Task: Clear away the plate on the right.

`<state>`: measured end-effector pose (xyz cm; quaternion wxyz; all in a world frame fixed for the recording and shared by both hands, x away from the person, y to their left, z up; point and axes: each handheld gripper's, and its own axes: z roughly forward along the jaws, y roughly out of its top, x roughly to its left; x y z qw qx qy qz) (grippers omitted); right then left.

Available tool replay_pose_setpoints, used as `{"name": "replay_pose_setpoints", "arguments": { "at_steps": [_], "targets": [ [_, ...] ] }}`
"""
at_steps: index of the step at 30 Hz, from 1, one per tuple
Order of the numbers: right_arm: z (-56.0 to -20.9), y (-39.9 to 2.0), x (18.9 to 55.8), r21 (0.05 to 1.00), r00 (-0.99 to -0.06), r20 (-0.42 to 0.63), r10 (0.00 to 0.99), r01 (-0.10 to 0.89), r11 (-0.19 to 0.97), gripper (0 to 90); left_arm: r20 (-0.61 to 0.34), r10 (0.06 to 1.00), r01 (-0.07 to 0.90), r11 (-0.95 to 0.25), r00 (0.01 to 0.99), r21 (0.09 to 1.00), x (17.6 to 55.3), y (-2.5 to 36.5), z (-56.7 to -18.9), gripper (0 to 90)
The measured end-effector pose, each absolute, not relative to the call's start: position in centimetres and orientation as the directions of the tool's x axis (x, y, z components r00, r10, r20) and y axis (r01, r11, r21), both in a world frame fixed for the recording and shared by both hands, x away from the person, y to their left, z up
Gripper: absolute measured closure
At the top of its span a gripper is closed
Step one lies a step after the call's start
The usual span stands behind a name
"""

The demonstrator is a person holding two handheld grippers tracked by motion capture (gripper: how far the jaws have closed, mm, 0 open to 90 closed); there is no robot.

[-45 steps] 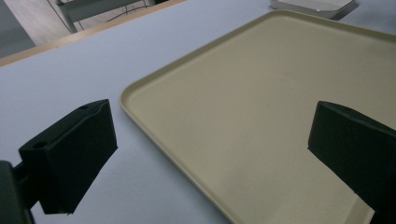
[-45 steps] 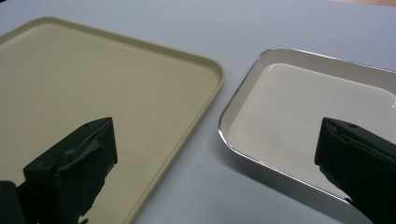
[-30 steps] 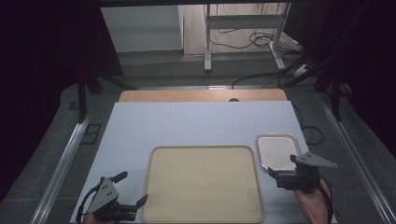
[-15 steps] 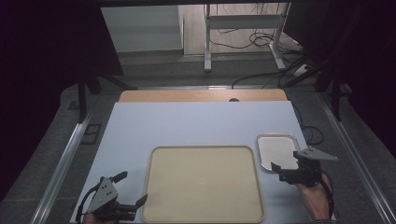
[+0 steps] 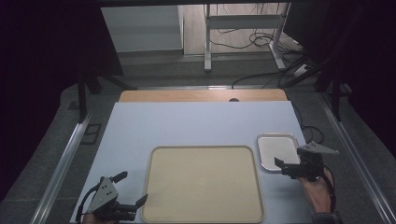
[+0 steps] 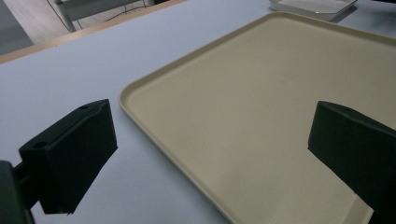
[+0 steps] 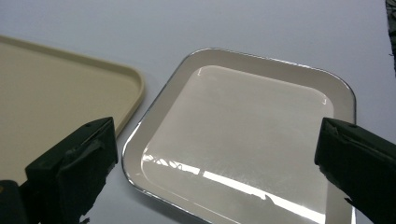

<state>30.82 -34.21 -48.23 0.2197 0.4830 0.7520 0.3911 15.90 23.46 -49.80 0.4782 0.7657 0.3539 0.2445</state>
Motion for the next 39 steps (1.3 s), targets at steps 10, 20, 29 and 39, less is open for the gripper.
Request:
{"name": "replay_pose_setpoints", "arguments": {
  "at_steps": [10,20,29,39],
  "targets": [
    [-48.5,-35.3,32.3,0.767,-0.378,0.029,0.925,0.603,0.222,0.0,0.037,0.779,0.309,-0.291,0.627,0.905,15.9,23.5,-49.8,0.8],
    [-48.8,-36.0,33.8,0.738,-0.329,0.002,0.944,0.638,0.221,0.5,0.035,0.779,0.311,-0.291,0.626,0.905,15.9,23.5,-49.8,1.0],
    [-48.4,-38.2,34.8,0.709,-0.237,0.028,0.971,0.69,0.148,37.0,0.032,0.78,0.314,-0.288,0.625,0.905,16.0,23.5,-49.8,1.1],
    [-49.0,-39.7,36.1,0.643,-0.198,0.102,0.975,0.761,0.087,62.9,0.029,0.78,0.317,-0.287,0.625,0.904,16.0,23.5,-49.8,1.2]
  ]
}}
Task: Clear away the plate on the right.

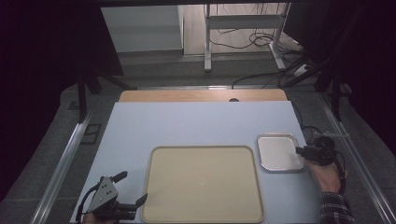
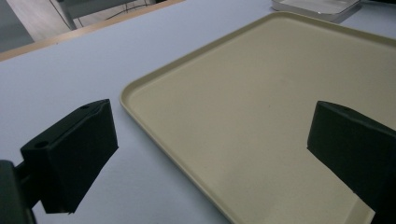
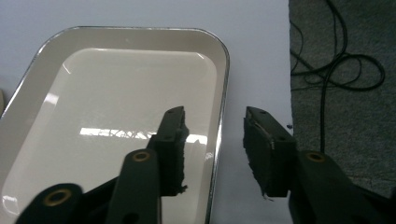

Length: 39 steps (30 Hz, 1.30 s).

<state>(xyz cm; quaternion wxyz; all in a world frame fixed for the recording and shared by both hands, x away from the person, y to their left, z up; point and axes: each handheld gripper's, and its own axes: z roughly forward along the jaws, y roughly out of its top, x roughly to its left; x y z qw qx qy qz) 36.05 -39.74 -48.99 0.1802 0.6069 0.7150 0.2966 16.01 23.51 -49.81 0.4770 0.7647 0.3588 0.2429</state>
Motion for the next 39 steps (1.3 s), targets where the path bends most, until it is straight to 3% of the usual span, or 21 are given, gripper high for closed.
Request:
{"name": "replay_pose_setpoints", "arguments": {
  "at_steps": [8,13,23,39],
  "targets": [
    [-50.1,-40.7,37.1,0.571,-0.178,0.223,0.958,0.821,0.02,84.4,0.027,0.782,0.32,-0.287,0.623,0.903,16.0,23.5,-49.8,1.3],
    [-50.1,-41.3,37.1,0.551,-0.14,0.314,0.939,0.832,-0.06,88.2,0.029,0.781,0.319,-0.289,0.624,0.903,16.0,23.5,-49.8,1.3],
    [-49.3,-42.1,36.4,0.573,-0.12,0.4,0.908,0.807,-0.145,87.9,0.033,0.78,0.317,-0.293,0.625,0.902,16.0,23.4,-49.8,1.3],
    [-48.2,-40.4,35.5,0.602,-0.187,0.428,0.884,0.789,-0.125,87.8,0.04,0.777,0.314,-0.3,0.628,0.901,16.0,23.4,-49.8,1.3]
  ]
}}
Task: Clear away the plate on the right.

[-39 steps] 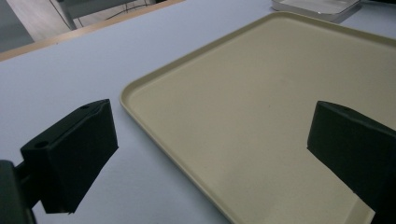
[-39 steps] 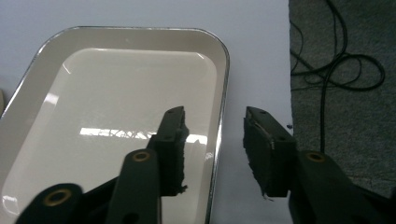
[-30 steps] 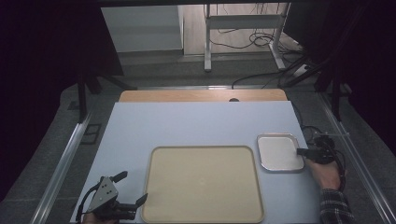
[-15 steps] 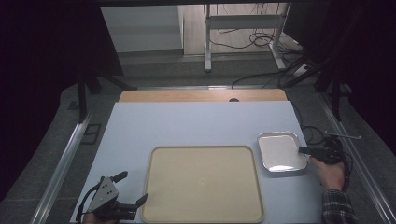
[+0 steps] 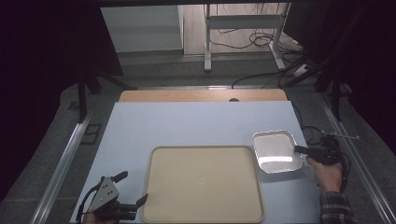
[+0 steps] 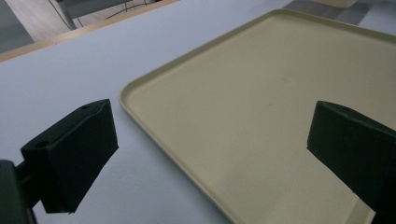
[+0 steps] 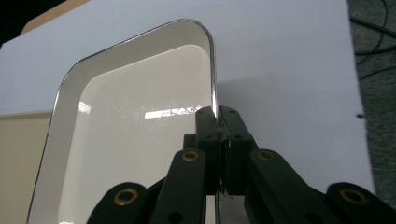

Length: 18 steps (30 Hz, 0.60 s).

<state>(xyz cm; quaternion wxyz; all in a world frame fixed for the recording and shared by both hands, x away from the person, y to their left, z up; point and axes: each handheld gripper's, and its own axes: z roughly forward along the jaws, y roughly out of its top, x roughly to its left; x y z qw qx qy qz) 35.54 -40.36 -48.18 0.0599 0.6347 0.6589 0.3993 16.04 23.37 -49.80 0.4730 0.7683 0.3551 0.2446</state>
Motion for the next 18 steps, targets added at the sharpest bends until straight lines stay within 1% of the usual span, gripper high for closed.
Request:
{"name": "replay_pose_setpoints", "arguments": {
  "at_steps": [9,18],
  "targets": [
    [-47.7,-37.8,35.1,0.617,-0.259,0.451,0.854,0.782,-0.089,87.6,0.041,0.777,0.313,-0.301,0.629,0.901,16.1,23.3,-49.8,1.3],
    [-47.6,-35.7,34.9,0.612,-0.296,0.466,0.834,0.788,-0.062,87.3,0.042,0.776,0.312,-0.302,0.629,0.901,16.1,23.3,-49.8,1.3]
  ]
}}
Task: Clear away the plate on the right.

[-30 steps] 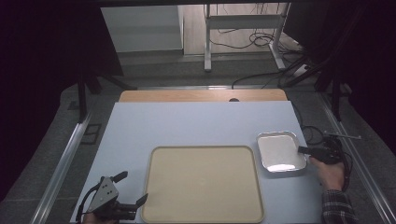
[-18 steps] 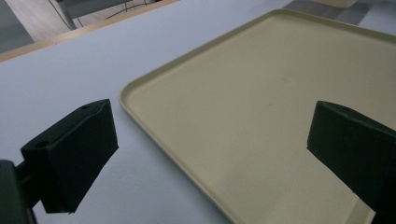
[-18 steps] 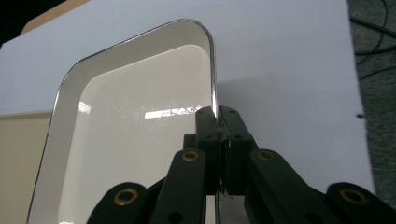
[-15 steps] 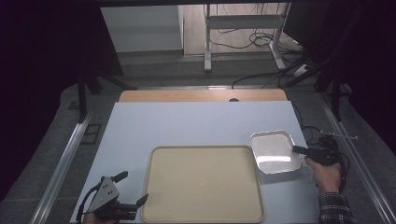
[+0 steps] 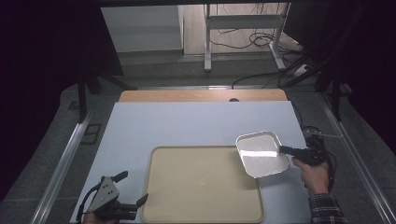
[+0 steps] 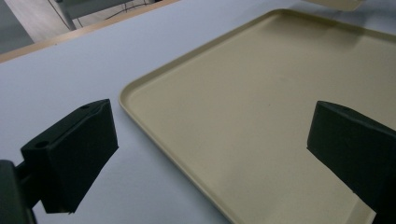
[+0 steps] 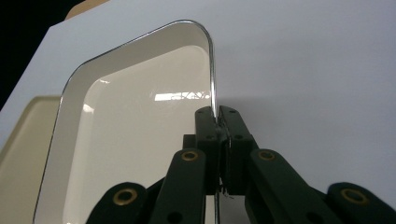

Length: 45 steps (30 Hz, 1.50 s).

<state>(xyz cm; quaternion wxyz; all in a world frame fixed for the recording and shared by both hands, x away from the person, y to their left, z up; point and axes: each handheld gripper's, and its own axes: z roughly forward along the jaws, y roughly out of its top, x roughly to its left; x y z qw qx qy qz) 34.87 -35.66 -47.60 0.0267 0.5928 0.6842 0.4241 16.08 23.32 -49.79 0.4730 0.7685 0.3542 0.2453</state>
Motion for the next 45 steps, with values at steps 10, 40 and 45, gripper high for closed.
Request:
{"name": "replay_pose_setpoints", "arguments": {
  "at_steps": [10,40,45],
  "targets": [
    [-47.7,-32.2,34.6,0.602,-0.349,0.497,0.795,0.798,-0.026,87.1,0.043,0.777,0.312,-0.302,0.628,0.901,16.1,23.3,-49.8,1.3],
    [-49.3,-22.4,33.7,0.592,-0.433,0.509,0.744,0.803,0.062,86.7,0.039,0.778,0.315,-0.299,0.627,0.901,16.1,23.3,-49.8,1.3],
    [-49.7,-21.1,33.6,0.589,-0.438,0.503,0.745,0.804,0.075,86.7,0.041,0.778,0.314,-0.302,0.627,0.9,16.1,23.3,-49.8,1.3]
  ]
}}
